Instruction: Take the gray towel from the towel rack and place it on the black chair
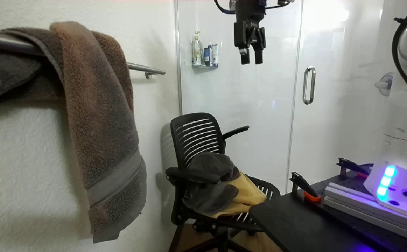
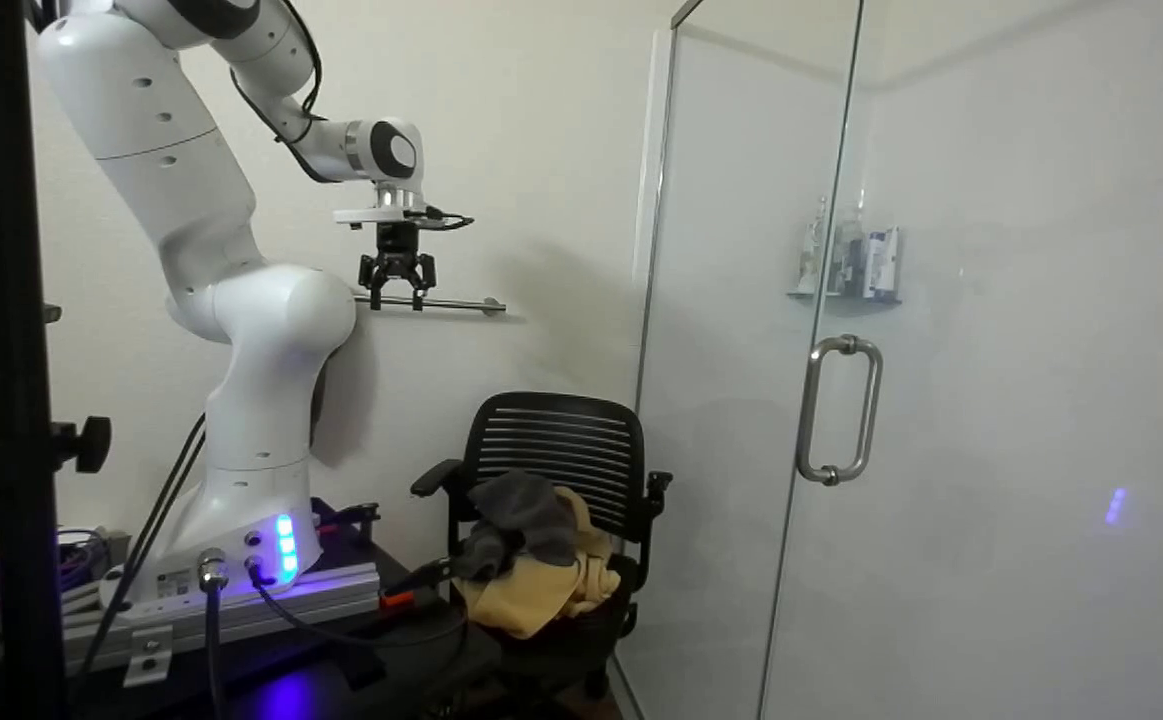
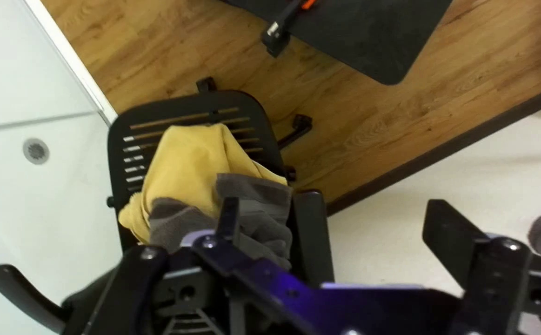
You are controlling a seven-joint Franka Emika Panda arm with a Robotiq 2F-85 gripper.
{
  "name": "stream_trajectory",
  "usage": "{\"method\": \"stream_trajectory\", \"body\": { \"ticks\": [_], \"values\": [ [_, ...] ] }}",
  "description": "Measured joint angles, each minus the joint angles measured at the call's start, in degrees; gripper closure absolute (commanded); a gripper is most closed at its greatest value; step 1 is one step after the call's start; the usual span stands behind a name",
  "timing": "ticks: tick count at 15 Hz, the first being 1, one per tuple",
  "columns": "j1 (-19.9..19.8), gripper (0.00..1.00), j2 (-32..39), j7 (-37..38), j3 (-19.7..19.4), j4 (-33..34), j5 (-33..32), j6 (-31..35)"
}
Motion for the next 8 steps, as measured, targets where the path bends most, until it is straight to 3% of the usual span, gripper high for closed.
{"method": "stream_trajectory", "body": {
  "ticks": [3, 8],
  "values": [
    [3.1, 0.00, 0.1, -1.9, 1.8, 0.1, -0.1, 1.7],
    [3.3, 0.00, 0.1, -1.2, 3.5, 0.1, -3.1, 1.3]
  ]
}}
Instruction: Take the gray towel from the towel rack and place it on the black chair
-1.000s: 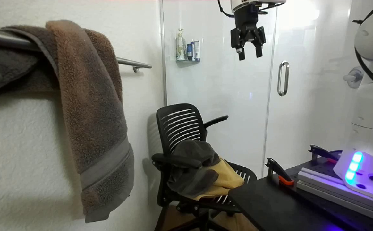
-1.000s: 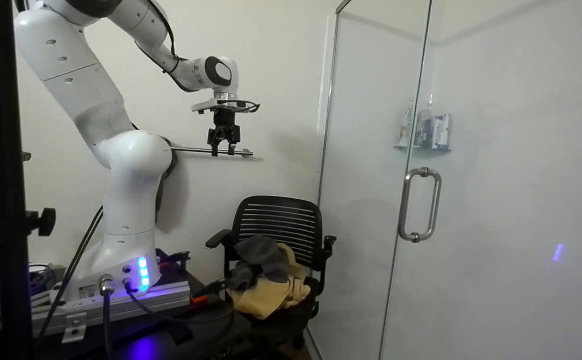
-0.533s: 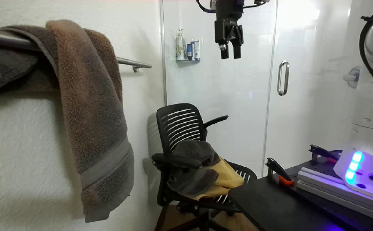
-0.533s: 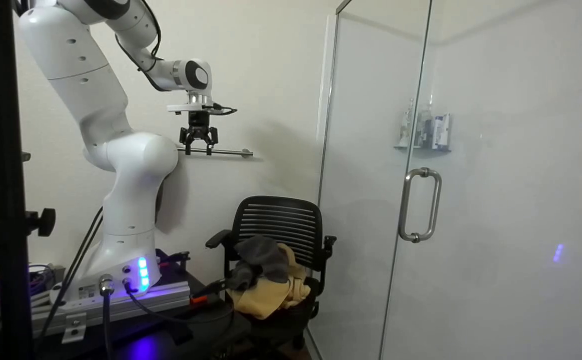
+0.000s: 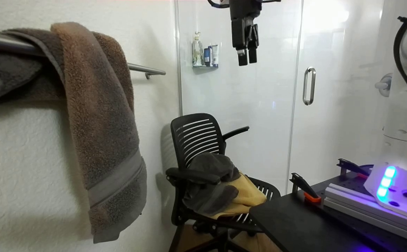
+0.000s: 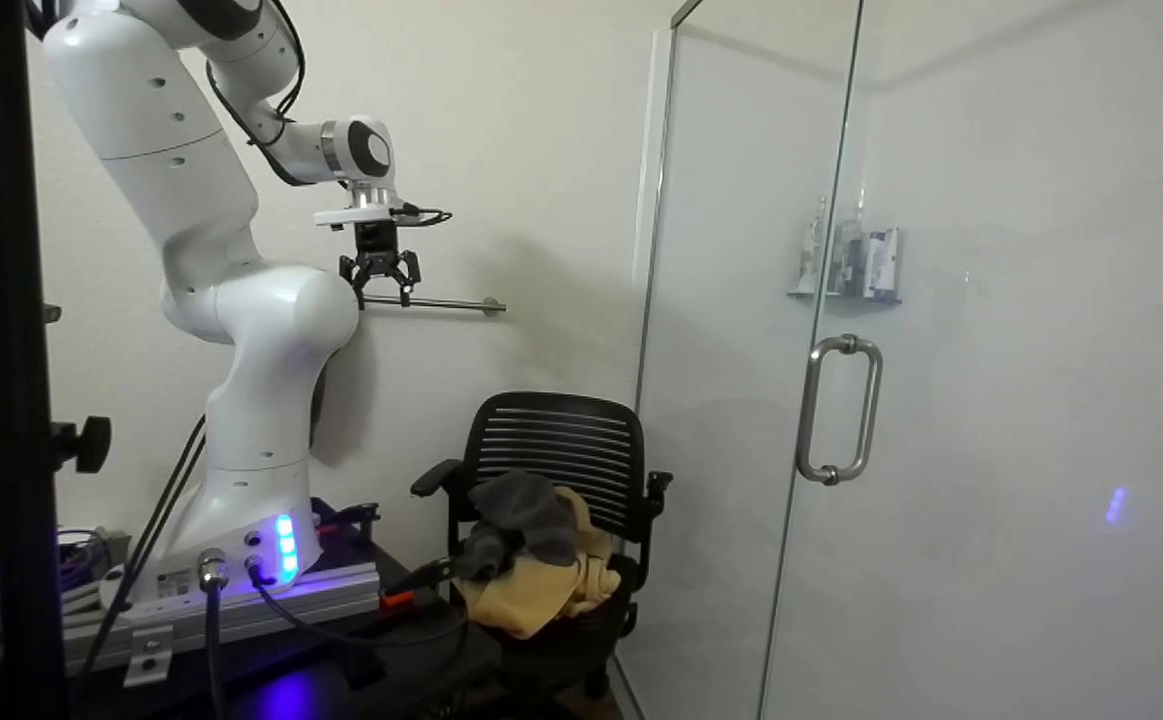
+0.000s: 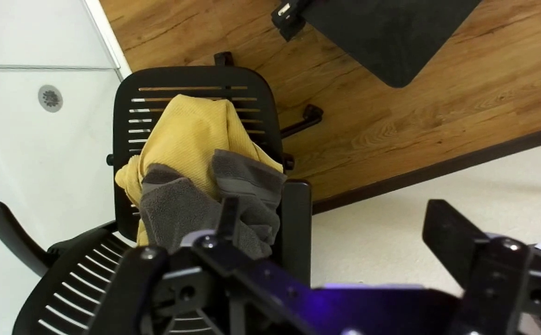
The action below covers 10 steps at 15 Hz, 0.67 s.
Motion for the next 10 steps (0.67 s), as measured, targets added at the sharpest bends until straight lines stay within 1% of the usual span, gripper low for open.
{"method": "stream_trajectory", "body": {
  "ticks": [2, 4, 7, 10],
  "values": [
    [0.9, 0.00, 0.7, -3.2, -0.1, 0.0, 2.0, 1.1],
    [3.4, 0.00, 2.1, -6.4, 0.0, 0.0, 5.3, 4.4],
    [7.4, 0.00, 4.2, -9.7, 0.2, -0.1, 10.2, 12.5],
    [10.6, 0.00, 5.3, -12.5, 0.2, -0.6, 15.2, 22.8]
  ]
}}
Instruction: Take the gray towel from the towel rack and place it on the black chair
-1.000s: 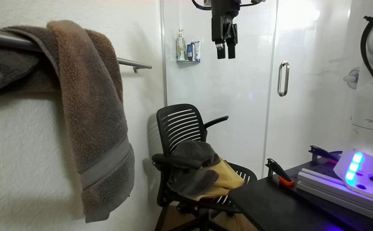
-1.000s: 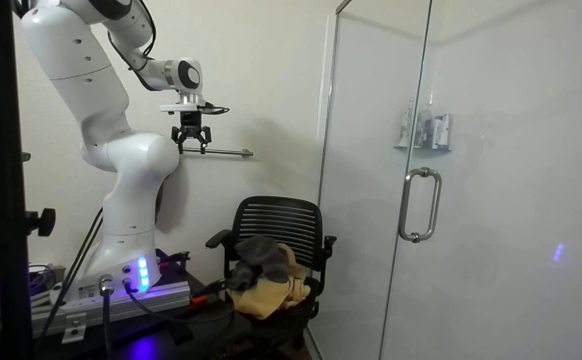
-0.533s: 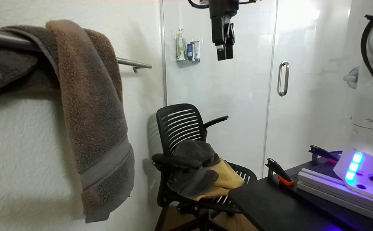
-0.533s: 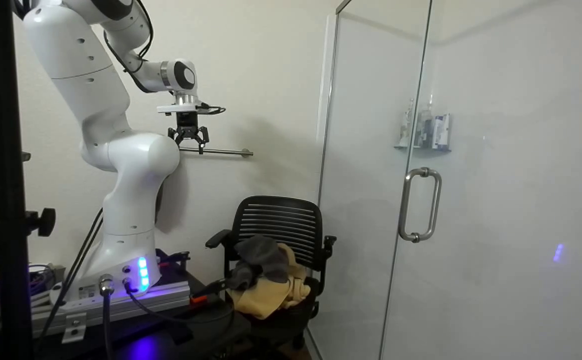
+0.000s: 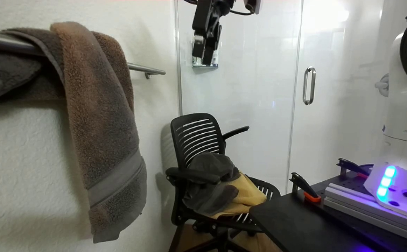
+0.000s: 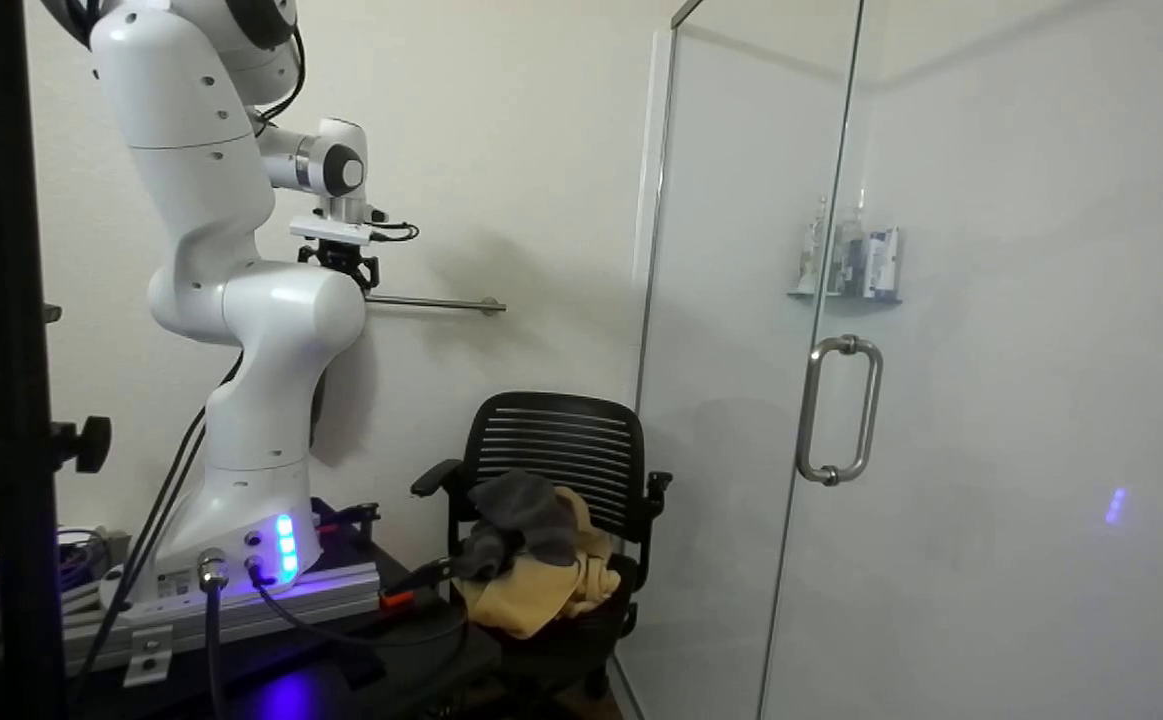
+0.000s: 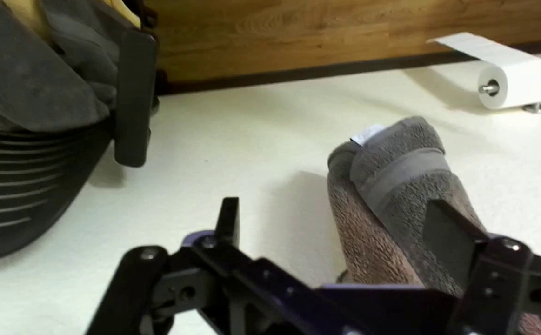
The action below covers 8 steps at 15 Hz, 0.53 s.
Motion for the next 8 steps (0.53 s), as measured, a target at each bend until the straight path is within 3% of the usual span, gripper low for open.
{"method": "stream_trajectory", "body": {
  "ticks": [2, 6, 8],
  "values": [
    [2.1, 0.00, 0.9, -1.7, -0.1, -0.2, 1.9, 3.2],
    [3.5, 0.00, 1.3, -2.6, -0.1, -0.2, 1.8, 3.6],
    [5.0, 0.00, 1.6, -4.7, -1.2, -0.2, 5.1, 3.7]
  ]
}}
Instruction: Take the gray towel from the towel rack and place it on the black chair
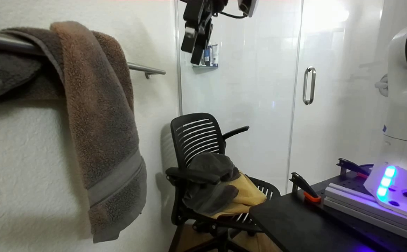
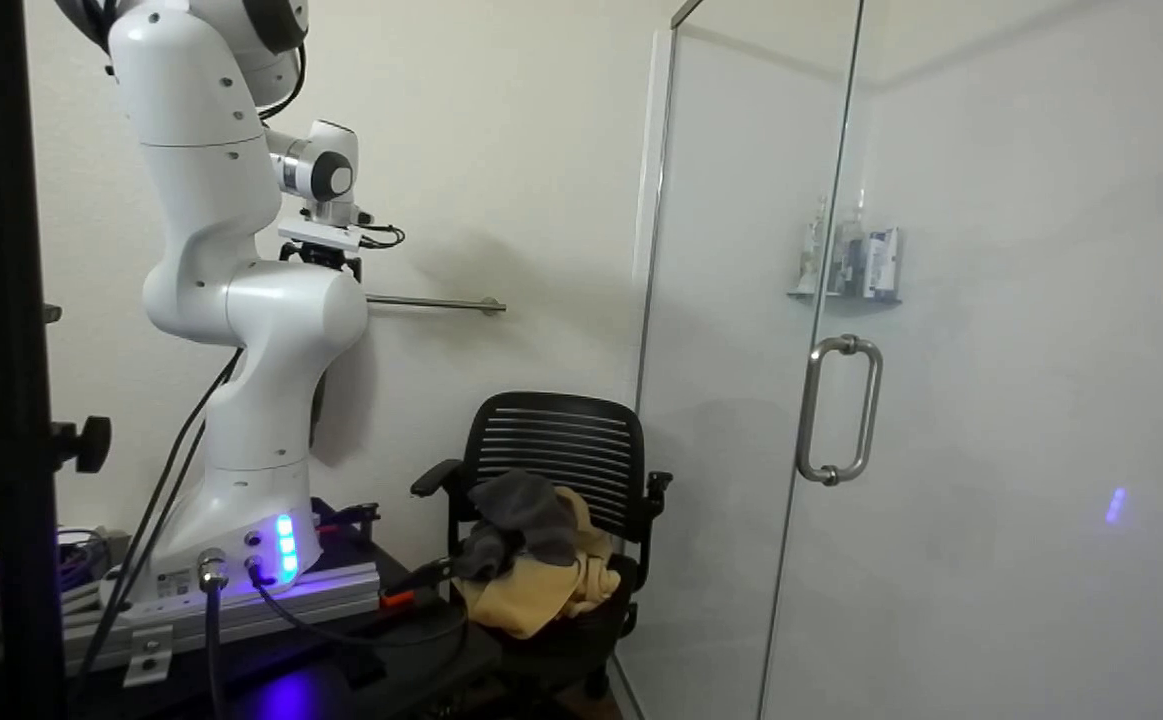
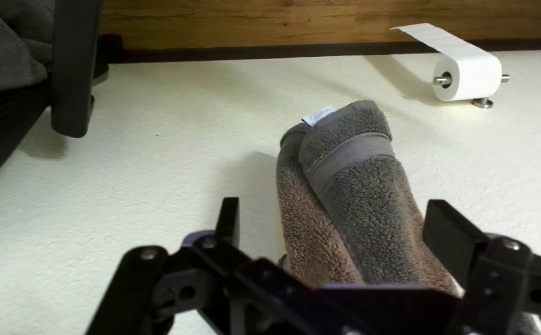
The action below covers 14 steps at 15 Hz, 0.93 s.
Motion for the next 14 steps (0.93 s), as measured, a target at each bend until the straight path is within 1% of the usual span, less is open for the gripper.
{"method": "stream_trajectory", "body": {
  "ticks": [2, 5, 11, 12, 14],
  "values": [
    [2.5, 0.00, 1.3, -4.1, -1.2, 0.1, 2.8, 1.7],
    [5.5, 0.00, 4.8, -8.6, -1.4, 0.4, 3.7, 6.5],
    [8.4, 0.00, 10.6, -11.9, -2.1, 0.5, 4.2, 21.4],
    [9.3, 0.00, 11.4, -13.0, -2.8, 0.5, 5.8, 24.1],
    [13.2, 0.00, 12.6, -19.1, -6.0, 1.1, 13.8, 26.7]
  ]
}}
